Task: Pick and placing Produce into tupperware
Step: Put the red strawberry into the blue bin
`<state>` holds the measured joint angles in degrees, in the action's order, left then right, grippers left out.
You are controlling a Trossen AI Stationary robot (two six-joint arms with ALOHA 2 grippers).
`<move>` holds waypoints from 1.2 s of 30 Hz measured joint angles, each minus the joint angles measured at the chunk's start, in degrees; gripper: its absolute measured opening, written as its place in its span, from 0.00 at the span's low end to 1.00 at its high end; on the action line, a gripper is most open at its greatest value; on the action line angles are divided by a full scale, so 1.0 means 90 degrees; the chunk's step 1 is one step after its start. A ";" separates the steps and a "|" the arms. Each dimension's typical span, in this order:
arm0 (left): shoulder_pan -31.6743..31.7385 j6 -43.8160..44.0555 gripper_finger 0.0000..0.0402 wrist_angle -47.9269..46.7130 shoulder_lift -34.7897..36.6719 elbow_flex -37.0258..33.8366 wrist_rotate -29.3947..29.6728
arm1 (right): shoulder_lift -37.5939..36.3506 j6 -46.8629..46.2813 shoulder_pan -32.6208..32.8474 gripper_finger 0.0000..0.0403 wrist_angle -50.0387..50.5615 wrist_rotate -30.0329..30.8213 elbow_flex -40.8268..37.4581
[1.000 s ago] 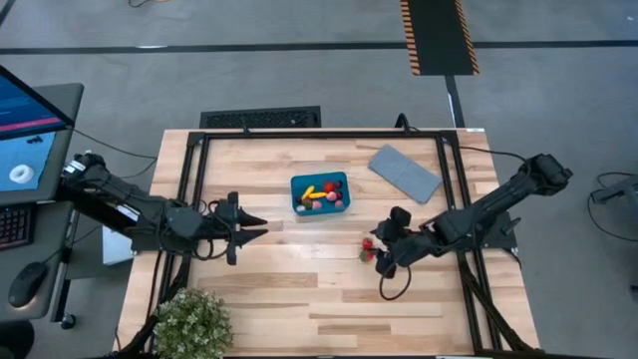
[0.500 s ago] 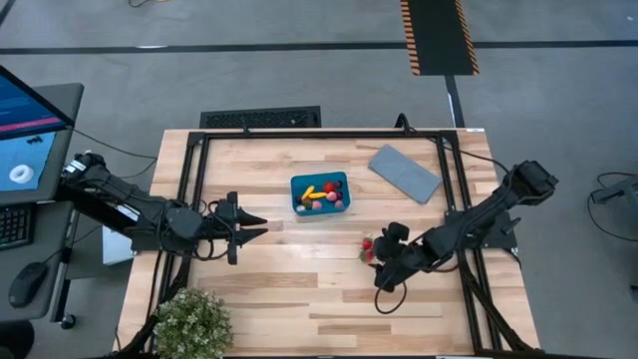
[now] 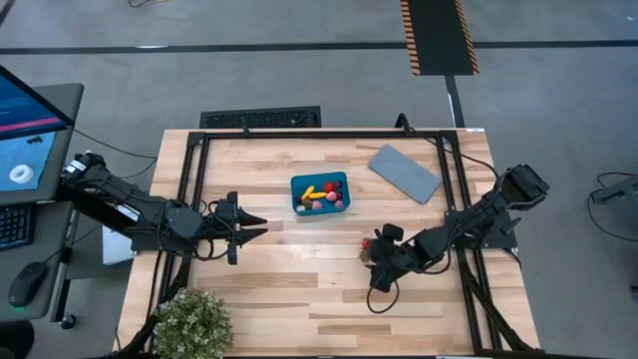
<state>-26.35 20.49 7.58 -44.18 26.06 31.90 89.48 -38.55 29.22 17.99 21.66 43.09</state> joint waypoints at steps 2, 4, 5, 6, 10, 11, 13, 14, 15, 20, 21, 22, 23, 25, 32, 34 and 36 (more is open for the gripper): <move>0.0000 0.0002 0.27 0.0007 0.0000 0.0000 0.0000 | -0.0003 0.0109 -0.0098 0.67 -0.0086 -0.0073 0.0000; -0.0002 0.0019 0.27 0.0007 0.0000 0.0000 -0.0002 | -0.0003 0.0171 -0.0182 0.67 -0.0097 -0.0124 0.0000; -0.0011 0.0028 0.27 0.0007 0.0000 0.0000 -0.0006 | -0.0003 0.0208 -0.0212 0.67 -0.0097 -0.0125 0.0000; -0.0034 0.0029 0.27 0.0007 -0.0001 0.0000 -0.0005 | -0.0003 0.0244 -0.0240 0.67 -0.0095 -0.0177 0.0000; -0.0142 0.0029 0.27 0.0007 0.0000 0.0000 0.0026 | 0.0109 0.0297 -0.0354 0.67 -0.0228 -0.0469 0.0003; -0.0170 0.0029 0.27 0.0011 0.0000 0.0000 0.0033 | 0.0173 0.0313 -0.0367 0.67 -0.0246 -0.0526 0.0002; -0.0237 0.0029 0.27 0.0027 0.0000 0.0000 0.0043 | 0.0286 0.0341 -0.0373 0.67 -0.0407 -0.0551 -0.0004; -0.0263 0.0031 0.27 0.0032 0.0000 0.0000 0.0051 | 0.0384 0.0343 -0.0375 0.67 -0.0560 -0.0587 0.0009; -0.0289 0.0029 0.27 0.0039 0.0000 0.0000 0.0055 | 0.0489 0.0347 -0.0378 0.67 -0.0618 -0.0664 0.0010; -0.0387 0.0029 0.27 0.0162 0.0000 0.0000 0.0055 | 0.0791 0.0350 -0.0377 0.66 -0.0751 -0.0723 0.0012; -0.0408 0.0029 0.27 0.0168 0.0000 0.0001 0.0057 | 0.0798 0.0350 -0.0375 0.65 -0.0757 -0.0726 0.0012; -0.0421 0.0029 0.27 0.0167 0.0000 0.0000 0.0056 | 0.0798 0.0350 -0.0375 0.63 -0.0754 -0.0740 0.0012; -0.0430 0.0029 0.27 0.0175 -0.0001 0.0000 0.0056 | 0.0798 0.0348 -0.0375 0.61 -0.0750 -0.0743 0.0011; -0.0442 0.0028 0.27 0.0218 0.0000 0.0001 0.0055 | 0.0726 0.0343 -0.0384 0.55 -0.0718 -0.0801 0.0001; -0.0440 -0.0005 0.27 0.0274 -0.0002 0.0002 0.0183 | 0.0439 0.0338 -0.0367 0.29 -0.0650 -0.0901 0.0000; -0.0442 -0.0005 0.27 0.0274 -0.0002 0.0002 0.0187 | 0.0405 0.0330 -0.0346 0.24 -0.0687 -0.0863 0.0007; -0.0440 -0.0007 0.27 0.0274 -0.0002 0.0002 0.0194 | 0.0420 0.0298 -0.0336 0.23 -0.0660 -0.0894 0.0000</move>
<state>-30.31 20.43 10.04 -44.21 26.09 33.65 93.25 -35.87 26.20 12.06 13.62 43.09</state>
